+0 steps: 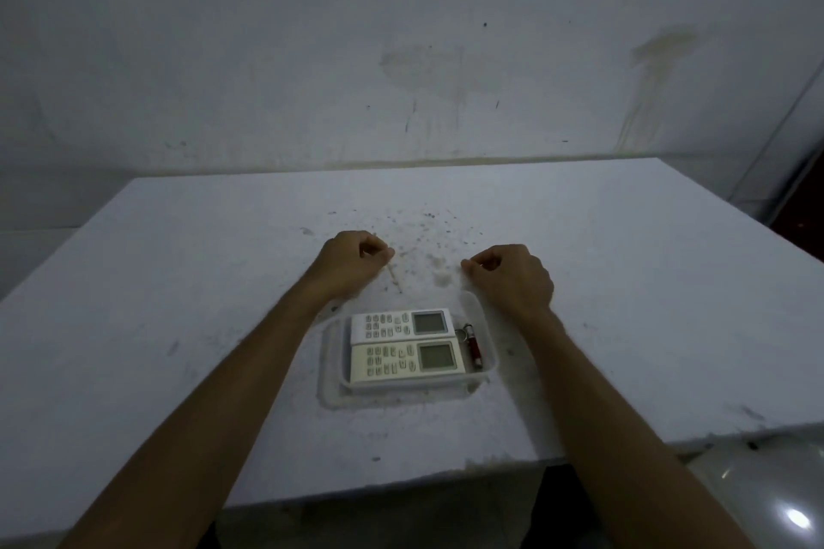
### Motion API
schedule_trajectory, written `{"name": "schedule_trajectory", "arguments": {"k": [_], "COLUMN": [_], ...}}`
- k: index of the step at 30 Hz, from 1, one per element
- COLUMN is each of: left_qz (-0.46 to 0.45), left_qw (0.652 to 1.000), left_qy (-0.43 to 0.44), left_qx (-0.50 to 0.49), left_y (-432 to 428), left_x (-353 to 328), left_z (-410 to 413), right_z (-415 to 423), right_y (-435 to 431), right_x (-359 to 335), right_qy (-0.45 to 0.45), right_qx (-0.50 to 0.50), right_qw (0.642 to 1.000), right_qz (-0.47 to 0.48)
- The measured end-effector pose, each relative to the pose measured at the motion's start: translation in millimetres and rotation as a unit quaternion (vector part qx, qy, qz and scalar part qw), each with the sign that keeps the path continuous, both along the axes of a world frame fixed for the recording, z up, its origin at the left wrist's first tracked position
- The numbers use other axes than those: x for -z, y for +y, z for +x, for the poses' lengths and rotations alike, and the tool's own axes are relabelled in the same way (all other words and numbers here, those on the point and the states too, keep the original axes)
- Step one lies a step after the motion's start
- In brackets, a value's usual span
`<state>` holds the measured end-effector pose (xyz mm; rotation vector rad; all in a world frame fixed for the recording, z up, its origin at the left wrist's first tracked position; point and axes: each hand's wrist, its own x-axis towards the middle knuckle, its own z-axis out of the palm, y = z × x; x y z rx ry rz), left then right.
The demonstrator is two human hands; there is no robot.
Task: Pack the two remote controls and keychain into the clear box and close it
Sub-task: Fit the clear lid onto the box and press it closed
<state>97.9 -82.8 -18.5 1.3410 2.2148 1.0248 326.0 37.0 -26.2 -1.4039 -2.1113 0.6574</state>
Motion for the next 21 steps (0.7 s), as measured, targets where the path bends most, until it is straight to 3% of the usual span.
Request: {"name": "schedule_trajectory", "arguments": {"k": [4,9,11,16,18,21], "left_qz": [0.016,0.075,0.08,0.093,0.112,0.17], "left_qw": [1.0,0.983,0.978,0.967,0.947,0.893], "left_qy": [-0.001,-0.166,-0.19,-0.23,-0.285,-0.402], "left_qx": [0.013,-0.005,-0.018,-0.064,-0.096,-0.108], "left_y": [7,-4,-5,7,10,9], "left_x": [8,16,14,6,-3,-16], "left_z": [-5,-2,-2,11,11,14], "right_z": [-7,-7,-10,-10,-12,-8], "right_y": [-2,3,3,-1,-2,-2], "right_x": [6,3,2,6,5,-2], "right_qy": [0.049,0.135,0.15,0.052,0.053,0.14], "right_qx": [0.004,0.003,-0.007,-0.046,-0.053,-0.062], "right_qw": [0.999,0.991,0.989,0.998,0.997,0.988], "right_qz": [0.019,0.01,0.001,0.006,0.008,-0.03]}}
